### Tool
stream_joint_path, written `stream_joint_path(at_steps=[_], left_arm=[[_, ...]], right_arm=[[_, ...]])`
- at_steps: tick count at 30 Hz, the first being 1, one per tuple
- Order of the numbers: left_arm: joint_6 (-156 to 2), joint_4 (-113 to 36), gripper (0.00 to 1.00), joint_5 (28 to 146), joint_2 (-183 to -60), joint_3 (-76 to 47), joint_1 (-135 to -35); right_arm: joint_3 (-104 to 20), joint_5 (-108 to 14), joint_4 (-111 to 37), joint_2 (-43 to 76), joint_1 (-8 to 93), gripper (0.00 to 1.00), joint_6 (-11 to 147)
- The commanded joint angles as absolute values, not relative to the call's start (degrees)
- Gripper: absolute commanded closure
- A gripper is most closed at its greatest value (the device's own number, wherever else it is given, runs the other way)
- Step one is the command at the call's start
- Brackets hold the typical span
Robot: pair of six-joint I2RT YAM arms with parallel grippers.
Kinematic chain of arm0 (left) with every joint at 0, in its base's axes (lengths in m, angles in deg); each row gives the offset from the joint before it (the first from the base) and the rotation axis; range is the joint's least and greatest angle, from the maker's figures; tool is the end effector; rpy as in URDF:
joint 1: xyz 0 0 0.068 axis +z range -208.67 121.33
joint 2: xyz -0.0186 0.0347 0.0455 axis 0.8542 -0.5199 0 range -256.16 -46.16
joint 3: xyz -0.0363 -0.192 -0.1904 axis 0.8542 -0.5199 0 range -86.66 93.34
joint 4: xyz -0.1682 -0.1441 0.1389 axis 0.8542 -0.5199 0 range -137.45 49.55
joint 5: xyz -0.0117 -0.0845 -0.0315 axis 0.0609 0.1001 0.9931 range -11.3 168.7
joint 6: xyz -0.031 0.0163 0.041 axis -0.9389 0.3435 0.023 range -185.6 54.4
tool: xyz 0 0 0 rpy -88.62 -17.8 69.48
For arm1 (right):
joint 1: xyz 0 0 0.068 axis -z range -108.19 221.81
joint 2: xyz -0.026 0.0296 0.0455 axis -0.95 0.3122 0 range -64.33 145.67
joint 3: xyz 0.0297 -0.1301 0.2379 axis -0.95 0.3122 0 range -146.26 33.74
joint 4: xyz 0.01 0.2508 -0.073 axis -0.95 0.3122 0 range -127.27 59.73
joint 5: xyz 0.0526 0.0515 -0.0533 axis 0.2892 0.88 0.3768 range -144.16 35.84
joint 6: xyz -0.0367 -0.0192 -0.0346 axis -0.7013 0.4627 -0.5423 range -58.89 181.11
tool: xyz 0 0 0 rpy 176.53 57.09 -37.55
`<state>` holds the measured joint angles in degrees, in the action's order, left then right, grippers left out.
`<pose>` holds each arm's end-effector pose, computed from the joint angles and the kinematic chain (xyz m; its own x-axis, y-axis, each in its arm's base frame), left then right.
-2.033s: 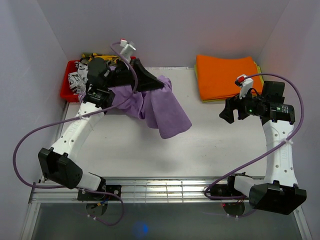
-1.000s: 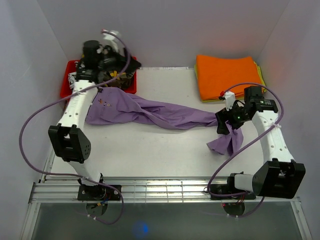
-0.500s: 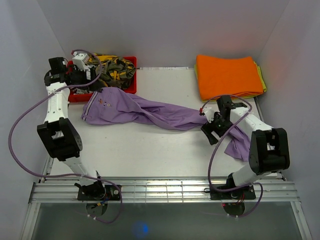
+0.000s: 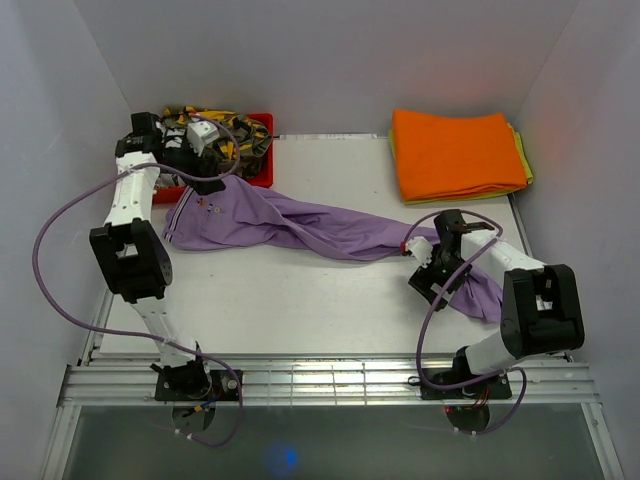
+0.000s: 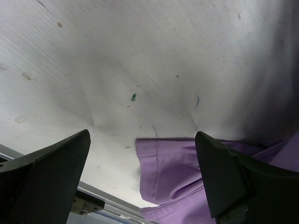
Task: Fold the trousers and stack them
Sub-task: Move the trousers to the center of the board
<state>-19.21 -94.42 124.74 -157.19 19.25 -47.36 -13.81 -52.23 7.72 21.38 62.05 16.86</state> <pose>0.4118 0.0562 0.3131 -0.4164 0.4292 -0.8015 0.7653 0.6414 -0.0541 0.2392 0.0424 0.1637 -0.5800 -0.8074 -0.1088 -0.8069 0.5877 -0.0592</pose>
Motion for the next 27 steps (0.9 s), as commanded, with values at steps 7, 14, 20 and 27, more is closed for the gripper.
stream_joint_path(at_steps=[7, 14, 20, 27], left_arm=[[6.73, -94.35, 0.09, 119.92, -153.21, 13.90, -57.70], [12.79, -86.68, 0.12, 113.86, -153.30, 9.15, -64.12], [19.74, -90.19, 0.29, 110.69, -154.26, 7.56, -65.27], [18.17, -103.63, 0.86, 114.01, -149.89, 10.29, -65.27]], right_arm=[[-22.94, -47.05, 11.24, 15.74, 62.14, 0.05, 15.50], [-26.55, -38.80, 8.61, 16.00, 61.79, 0.09, 15.50], [-28.57, -34.05, 5.53, 20.03, 60.03, 0.10, 14.79], [-32.44, -30.96, 3.16, 24.26, 56.26, 0.10, 15.67]])
